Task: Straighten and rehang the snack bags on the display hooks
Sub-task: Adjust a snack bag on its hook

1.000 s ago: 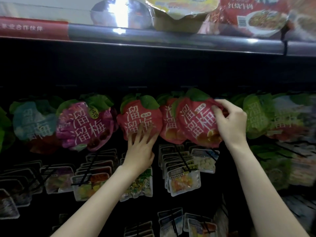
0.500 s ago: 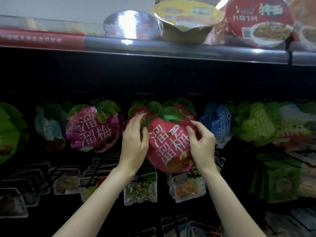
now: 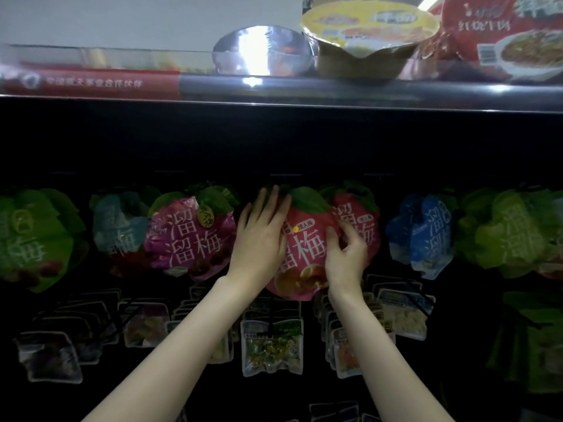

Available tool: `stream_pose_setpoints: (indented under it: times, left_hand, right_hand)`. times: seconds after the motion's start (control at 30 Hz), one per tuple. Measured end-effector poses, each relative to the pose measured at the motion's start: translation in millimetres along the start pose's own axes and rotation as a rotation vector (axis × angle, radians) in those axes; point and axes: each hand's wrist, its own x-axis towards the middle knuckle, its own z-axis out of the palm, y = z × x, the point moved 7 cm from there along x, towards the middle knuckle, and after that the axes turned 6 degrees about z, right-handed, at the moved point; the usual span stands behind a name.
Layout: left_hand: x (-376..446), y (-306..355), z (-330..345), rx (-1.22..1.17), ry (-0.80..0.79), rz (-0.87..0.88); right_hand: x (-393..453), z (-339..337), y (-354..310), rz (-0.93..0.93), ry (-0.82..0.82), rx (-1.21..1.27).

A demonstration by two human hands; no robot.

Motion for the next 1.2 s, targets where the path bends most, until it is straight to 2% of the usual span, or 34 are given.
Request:
stream_pose_setpoints:
  times: [0.1,0.23,0.33,0.4,0.5,0.6,0.73,0.8,0.9,1.03,1.2]
  left_hand:
    - [-4.5,-2.3,6.7,0.014,-0.001,-0.013]
    - [-4.8,-2.8,15.4,0.119,-0.049,-0.036]
    - [-14.2,9.0,23.3,0.148,-0.044,-0.022]
    - [-27.7,21.1,36.8,0.14,-0.071,0.02]
    - [-42.0,28.6,57.8,0.204,-0.172,0.044]
    - [-39.6,25.6,59.2,0.248,-0.184,-0.01]
    - [-41.9,16.3,59.0,0.278,-0.171,-0.003]
    - [-43.0,14.2,58.5,0.27,-0.165,-0.001]
    - [-40.4,16.7,58.3,0.242,-0.172,-0.024]
    - [-38.6,21.9,62.2,0.201,-0.22,-0.075]
    - [-36.2,25.6,59.6,0.099,-0.309,-0.114]
  right_hand:
    - [0.4,4.1,2.3,0.004,-0.024,-0.003]
    - [-0.9,6.3,4.9,-0.04,-0.081,-0.224]
    - [4.1,-25.4,12.9,-0.065,0.102,-0.33]
    - [15.2,-49.5,30.7,0.066,0.181,-0.339]
    - [25.2,-61.5,67.6,0.391,0.059,-0.225]
    - [24.0,-63.8,77.6,0.463,-0.006,-0.024]
    - [16.5,-64.9,57.2,0.295,-0.038,0.029]
    - [15.0,-74.7,34.7,0.142,0.028,-0.083]
    - [9.3,-101.8,-15.3,-0.182,0.164,-0.288]
    - [-4.8,-125.5,-65.4,-0.513,0.234,-0.447]
    - [-33.3,-141.7,-89.1,-0.709,0.301,-0.46]
